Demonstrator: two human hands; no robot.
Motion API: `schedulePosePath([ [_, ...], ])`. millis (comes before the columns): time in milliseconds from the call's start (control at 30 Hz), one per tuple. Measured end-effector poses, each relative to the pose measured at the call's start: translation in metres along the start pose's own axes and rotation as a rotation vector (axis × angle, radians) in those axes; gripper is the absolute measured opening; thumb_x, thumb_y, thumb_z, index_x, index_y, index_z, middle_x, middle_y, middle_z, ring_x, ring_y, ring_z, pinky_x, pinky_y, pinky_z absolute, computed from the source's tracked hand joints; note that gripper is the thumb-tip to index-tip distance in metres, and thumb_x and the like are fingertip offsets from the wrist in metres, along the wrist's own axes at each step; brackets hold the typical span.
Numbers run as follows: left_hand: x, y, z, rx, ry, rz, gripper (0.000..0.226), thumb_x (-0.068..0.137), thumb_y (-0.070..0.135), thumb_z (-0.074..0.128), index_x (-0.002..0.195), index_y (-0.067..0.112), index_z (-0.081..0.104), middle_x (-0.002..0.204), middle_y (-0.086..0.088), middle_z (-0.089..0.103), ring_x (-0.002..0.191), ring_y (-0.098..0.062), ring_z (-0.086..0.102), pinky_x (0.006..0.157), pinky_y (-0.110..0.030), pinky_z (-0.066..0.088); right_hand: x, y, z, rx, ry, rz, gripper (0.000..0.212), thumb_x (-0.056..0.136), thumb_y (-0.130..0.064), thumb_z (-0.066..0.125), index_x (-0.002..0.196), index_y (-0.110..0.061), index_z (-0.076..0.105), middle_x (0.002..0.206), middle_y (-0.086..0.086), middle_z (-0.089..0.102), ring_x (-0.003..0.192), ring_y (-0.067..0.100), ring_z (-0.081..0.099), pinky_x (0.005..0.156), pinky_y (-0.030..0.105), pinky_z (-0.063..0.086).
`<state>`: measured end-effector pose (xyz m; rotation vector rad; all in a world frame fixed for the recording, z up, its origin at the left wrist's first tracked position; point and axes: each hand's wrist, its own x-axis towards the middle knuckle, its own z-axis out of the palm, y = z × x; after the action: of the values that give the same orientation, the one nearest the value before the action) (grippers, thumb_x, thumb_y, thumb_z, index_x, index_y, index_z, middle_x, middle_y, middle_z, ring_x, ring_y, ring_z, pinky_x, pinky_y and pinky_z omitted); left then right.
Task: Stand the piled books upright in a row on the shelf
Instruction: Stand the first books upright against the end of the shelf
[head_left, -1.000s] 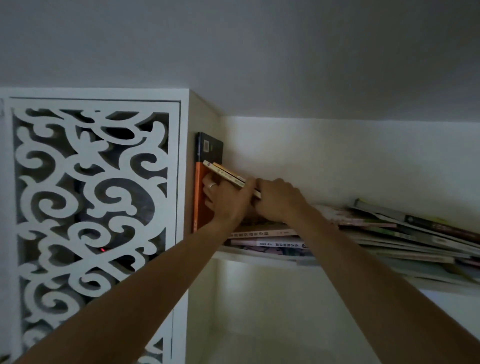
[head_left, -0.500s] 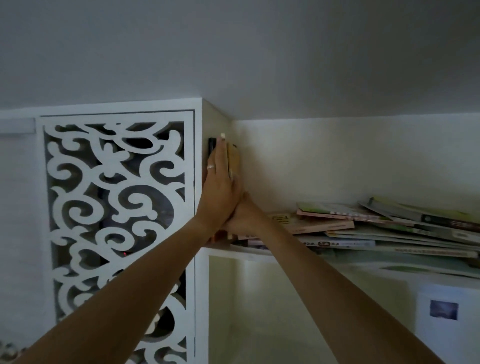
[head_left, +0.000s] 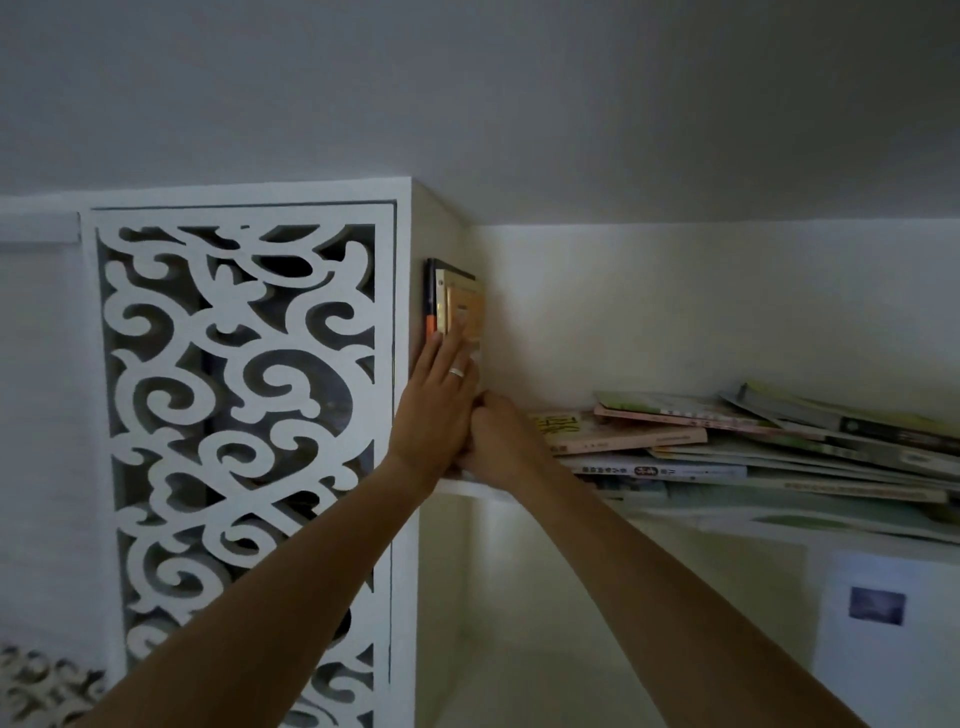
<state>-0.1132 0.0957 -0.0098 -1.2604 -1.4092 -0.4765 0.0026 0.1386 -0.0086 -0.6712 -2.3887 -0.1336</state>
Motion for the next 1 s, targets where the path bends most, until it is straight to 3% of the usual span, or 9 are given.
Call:
schedulePosePath([
  [100,0.000,0.003,-0.001,0.073,-0.041,-0.030,0.044,0.109,0.020,0.033,0.142,0.003,0.057,0.165,-0.023,0.034,0.159,-0.038,0.015,0.131,-0.052,0.014,-0.013,0.002,-0.014,-0.025,-0.031,-0.065,0.040,0.089,-0.036,0.072,0.115,-0.006,0.071,0.115,0.009,0.059,0.095,0.024,0.058,0.084,0.039,0.054],
  [233,0.006,0.017,-0.003,0.237,-0.165,-0.115,0.048,0.108,0.028,0.045,0.151,0.007,0.047,0.168,-0.021,0.028,0.160,-0.040,0.007,0.130,-0.055,-0.002,-0.029,0.015,-0.052,0.021,-0.062,-0.145,0.020,0.092,-0.028,0.066,0.084,-0.010,0.071,0.089,0.004,0.061,0.078,0.023,0.057,0.067,0.034,0.045],
  [333,0.024,0.039,-0.017,0.319,-0.292,-0.202,0.057,0.107,0.042,0.046,0.152,0.008,0.046,0.167,-0.022,0.028,0.159,-0.045,0.001,0.128,-0.060,-0.004,-0.035,0.040,-0.083,-0.044,0.001,-0.119,0.024,0.095,-0.035,0.062,0.099,-0.016,0.076,0.104,0.004,0.063,0.095,0.024,0.060,0.081,0.039,0.052],
  [400,0.041,0.053,-0.032,0.194,-0.322,-0.294,0.041,0.104,0.035,0.047,0.128,0.008,0.066,0.156,-0.022,0.048,0.158,-0.045,0.012,0.129,-0.059,-0.002,-0.040,0.062,-0.103,-0.147,0.034,-0.062,0.028,0.098,-0.032,0.061,0.116,-0.014,0.072,0.121,0.007,0.059,0.111,0.026,0.057,0.091,0.040,0.049],
  [467,0.058,0.069,-0.046,-0.010,-0.322,-0.419,0.028,0.096,0.026,0.051,0.108,0.007,0.069,0.138,-0.024,0.062,0.153,-0.045,0.026,0.130,-0.057,0.004,-0.048,0.083,-0.121,-0.306,-0.003,0.022,0.039,0.099,-0.037,0.060,0.131,-0.015,0.063,0.132,0.009,0.053,0.120,0.027,0.051,0.095,0.040,0.046],
  [567,0.074,0.090,-0.054,-0.252,-0.412,-0.569,0.033,0.092,0.028,0.052,0.112,0.004,0.060,0.136,-0.026,0.060,0.145,-0.045,0.037,0.126,-0.058,0.018,-0.060,0.109,-0.138,-0.434,-0.147,0.219,0.066,0.093,-0.068,0.055,0.133,-0.016,0.058,0.131,0.014,0.055,0.119,0.032,0.053,0.092,0.042,0.046],
  [633,0.075,0.099,-0.048,-0.314,-0.459,-0.645,0.043,0.093,0.031,0.052,0.126,0.003,0.055,0.143,-0.026,0.054,0.147,-0.045,0.033,0.126,-0.060,0.015,-0.065,0.120,-0.144,-0.346,-0.235,0.289,0.076,0.088,-0.079,0.049,0.126,-0.015,0.061,0.124,0.014,0.061,0.110,0.031,0.058,0.086,0.038,0.051],
  [833,0.040,0.094,-0.018,-0.369,-0.290,-0.644,0.057,0.098,0.037,0.035,0.129,-0.005,0.058,0.163,-0.031,0.031,0.159,-0.039,0.012,0.131,-0.052,0.007,-0.075,0.142,-0.169,-0.137,-0.328,0.193,0.068,0.091,-0.066,0.061,0.142,-0.022,0.057,0.142,0.007,0.058,0.125,0.027,0.055,0.096,0.033,0.045],
  [1000,0.035,0.089,0.000,-0.289,-0.283,-0.615,0.072,0.095,0.042,0.015,0.119,-0.007,0.062,0.158,-0.036,0.035,0.159,-0.041,0.009,0.131,-0.052,0.003,-0.072,0.152,-0.172,-0.141,-0.237,0.178,0.052,0.089,-0.060,0.068,0.128,-0.025,0.068,0.126,0.008,0.066,0.107,0.026,0.063,0.094,0.038,0.053],
])
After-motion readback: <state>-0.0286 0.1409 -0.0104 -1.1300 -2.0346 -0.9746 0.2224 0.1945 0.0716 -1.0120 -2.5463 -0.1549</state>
